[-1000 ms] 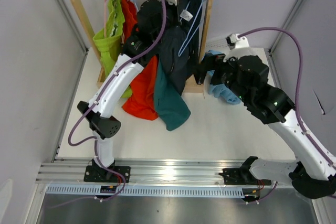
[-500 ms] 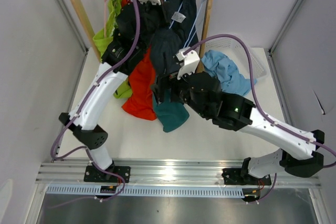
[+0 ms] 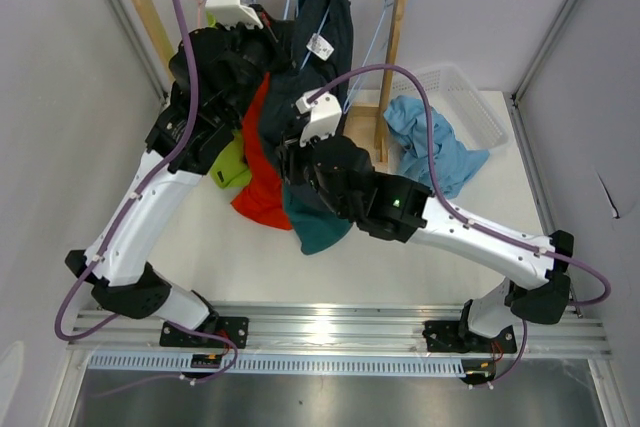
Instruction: Remove the shorts from the hanger
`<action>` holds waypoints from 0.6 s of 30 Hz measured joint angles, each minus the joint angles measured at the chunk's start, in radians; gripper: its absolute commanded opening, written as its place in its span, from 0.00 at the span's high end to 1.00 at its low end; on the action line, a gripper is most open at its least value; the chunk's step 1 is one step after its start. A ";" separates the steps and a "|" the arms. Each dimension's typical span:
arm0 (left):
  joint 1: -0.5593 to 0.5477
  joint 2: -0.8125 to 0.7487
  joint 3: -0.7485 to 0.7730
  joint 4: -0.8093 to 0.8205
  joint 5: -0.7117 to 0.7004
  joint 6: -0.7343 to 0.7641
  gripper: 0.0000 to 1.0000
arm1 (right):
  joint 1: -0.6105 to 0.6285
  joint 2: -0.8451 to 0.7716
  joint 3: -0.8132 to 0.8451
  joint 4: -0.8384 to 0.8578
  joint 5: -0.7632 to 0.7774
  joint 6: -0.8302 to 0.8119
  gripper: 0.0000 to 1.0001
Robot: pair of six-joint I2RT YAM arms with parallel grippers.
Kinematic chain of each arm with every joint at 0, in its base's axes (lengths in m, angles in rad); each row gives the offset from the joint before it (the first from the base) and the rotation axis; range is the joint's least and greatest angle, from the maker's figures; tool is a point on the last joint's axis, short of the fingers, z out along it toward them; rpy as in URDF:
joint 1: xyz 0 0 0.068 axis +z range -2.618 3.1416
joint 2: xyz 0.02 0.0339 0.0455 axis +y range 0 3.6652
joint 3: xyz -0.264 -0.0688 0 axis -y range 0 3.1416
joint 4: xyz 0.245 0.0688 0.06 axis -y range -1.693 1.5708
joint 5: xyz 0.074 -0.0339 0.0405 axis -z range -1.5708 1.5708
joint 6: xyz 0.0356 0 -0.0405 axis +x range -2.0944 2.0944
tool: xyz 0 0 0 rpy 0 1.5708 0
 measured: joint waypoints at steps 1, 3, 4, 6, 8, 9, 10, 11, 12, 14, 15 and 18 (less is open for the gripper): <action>0.000 -0.005 -0.010 0.001 0.000 -0.006 1.00 | 0.007 0.011 0.002 0.007 0.004 0.002 0.75; 0.000 -0.016 -0.030 0.001 0.001 -0.017 1.00 | 0.025 0.026 0.004 0.016 0.014 0.000 0.87; 0.000 -0.021 -0.038 0.001 0.001 -0.023 1.00 | 0.034 0.029 0.003 0.017 0.021 0.001 0.98; 0.000 -0.031 -0.049 0.001 0.002 -0.034 1.00 | 0.054 0.031 0.003 0.020 0.035 0.002 1.00; -0.001 -0.037 -0.051 0.001 0.003 -0.038 1.00 | 0.079 0.031 0.003 0.030 0.055 0.002 1.00; -0.002 -0.039 -0.051 0.002 0.003 -0.041 1.00 | 0.095 0.030 0.002 0.034 0.070 0.002 1.00; -0.002 -0.042 -0.051 0.003 0.002 -0.040 1.00 | 0.114 0.027 -0.002 0.037 0.086 0.001 1.00; -0.003 -0.044 -0.051 0.006 0.002 -0.039 1.00 | 0.135 0.021 -0.011 0.040 0.105 0.001 1.00; -0.004 -0.045 -0.050 0.008 0.000 -0.034 1.00 | 0.161 0.013 -0.022 0.037 0.129 0.001 1.00; -0.007 -0.042 -0.039 0.006 -0.004 -0.023 1.00 | 0.223 -0.010 -0.043 0.026 0.182 0.002 1.00; -0.011 -0.037 -0.028 0.004 -0.007 -0.016 1.00 | 0.259 -0.024 -0.054 0.021 0.216 0.004 1.00; -0.019 -0.005 0.035 -0.016 -0.014 0.009 1.00 | 0.363 -0.068 -0.072 0.010 0.310 0.026 1.00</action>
